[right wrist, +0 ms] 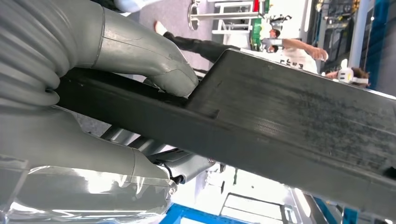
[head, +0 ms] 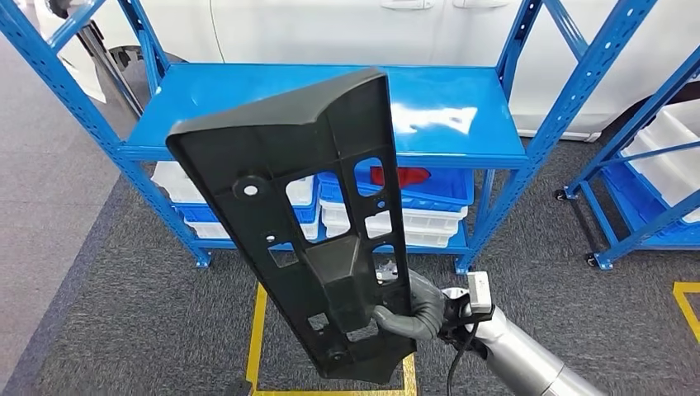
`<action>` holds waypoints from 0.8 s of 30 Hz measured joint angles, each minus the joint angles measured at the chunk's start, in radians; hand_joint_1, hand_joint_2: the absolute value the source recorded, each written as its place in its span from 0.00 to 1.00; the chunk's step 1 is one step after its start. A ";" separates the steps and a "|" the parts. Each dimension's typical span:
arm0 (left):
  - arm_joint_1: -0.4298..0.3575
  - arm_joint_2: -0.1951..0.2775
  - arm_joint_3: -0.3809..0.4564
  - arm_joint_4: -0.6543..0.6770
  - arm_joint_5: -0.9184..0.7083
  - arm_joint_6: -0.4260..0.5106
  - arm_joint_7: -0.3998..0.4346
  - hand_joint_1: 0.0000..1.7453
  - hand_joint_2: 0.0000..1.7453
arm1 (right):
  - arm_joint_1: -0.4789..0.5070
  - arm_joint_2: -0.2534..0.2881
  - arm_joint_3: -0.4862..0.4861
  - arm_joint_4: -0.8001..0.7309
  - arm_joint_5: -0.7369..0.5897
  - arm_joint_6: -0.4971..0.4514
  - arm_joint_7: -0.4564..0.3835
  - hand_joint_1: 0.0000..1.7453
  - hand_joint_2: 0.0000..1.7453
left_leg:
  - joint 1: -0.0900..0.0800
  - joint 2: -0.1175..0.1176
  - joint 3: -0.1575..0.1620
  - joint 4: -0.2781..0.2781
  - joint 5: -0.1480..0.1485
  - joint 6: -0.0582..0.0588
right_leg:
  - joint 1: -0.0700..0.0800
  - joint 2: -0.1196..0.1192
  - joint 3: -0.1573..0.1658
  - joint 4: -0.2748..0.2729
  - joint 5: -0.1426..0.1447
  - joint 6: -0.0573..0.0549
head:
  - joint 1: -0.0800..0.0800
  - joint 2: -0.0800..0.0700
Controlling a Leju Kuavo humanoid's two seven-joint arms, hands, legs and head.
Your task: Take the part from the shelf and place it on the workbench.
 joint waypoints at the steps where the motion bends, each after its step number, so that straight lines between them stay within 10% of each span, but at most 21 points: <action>1: 0.000 0.000 0.000 0.000 -0.001 0.000 0.000 0.00 1.00 | 0.001 -0.001 0.000 0.000 -0.001 0.000 0.000 1.00 1.00 | 0.002 0.000 -0.015 0.068 -0.041 -0.006 | 0.000 -0.001 -0.014 0.002 0.010 -0.001 | 0.000 0.000; 4: 0.000 0.001 0.000 0.000 -0.005 0.000 0.001 0.00 1.00 | 0.009 -0.002 0.000 -0.001 -0.001 0.000 0.001 1.00 1.00 | 0.010 0.001 0.008 0.137 -0.037 -0.019 | -0.003 -0.003 -0.059 0.014 0.036 0.006 | 0.000 0.000; 8: -0.001 0.002 0.000 0.000 -0.006 0.000 -0.001 0.00 1.00 | 0.011 -0.002 -0.003 -0.009 -0.002 -0.001 0.002 1.00 1.00 | 0.014 -0.011 0.178 -0.104 0.001 -0.016 | -0.007 -0.001 -0.100 0.036 0.055 0.026 | 0.000 0.000; 11: 0.001 0.002 0.000 0.000 -0.003 0.002 -0.012 0.00 1.00 | 0.013 -0.002 -0.006 -0.014 -0.004 -0.003 0.005 1.00 1.00 | 0.011 -0.014 0.191 -0.139 -0.003 0.010 | -0.008 0.002 -0.108 0.037 0.069 0.046 | 0.000 0.000; 14: 0.000 0.002 0.000 0.000 0.000 0.004 -0.016 0.00 1.00 | 0.015 0.000 -0.011 -0.017 -0.004 -0.004 0.009 1.00 1.00 | 0.012 -0.010 0.180 -0.148 0.019 0.040 | -0.012 0.008 -0.140 0.110 0.011 0.058 | 0.000 0.000; 18: 0.002 0.002 0.000 0.000 0.002 0.005 -0.018 0.00 1.00 | 0.019 0.003 -0.019 -0.018 -0.007 -0.012 0.013 1.00 1.00 | 0.005 -0.008 0.150 -0.142 0.039 0.048 | -0.013 0.014 -0.210 0.333 -0.098 0.061 | 0.000 0.000; 24: 0.005 0.001 0.000 0.000 0.004 0.005 -0.023 0.00 1.00 | 0.021 0.005 -0.031 -0.027 -0.015 -0.013 0.014 1.00 1.00 | -0.005 0.009 0.130 -0.123 0.047 0.037 | 0.007 -0.030 -0.034 0.051 -0.012 0.028 | 0.000 0.000</action>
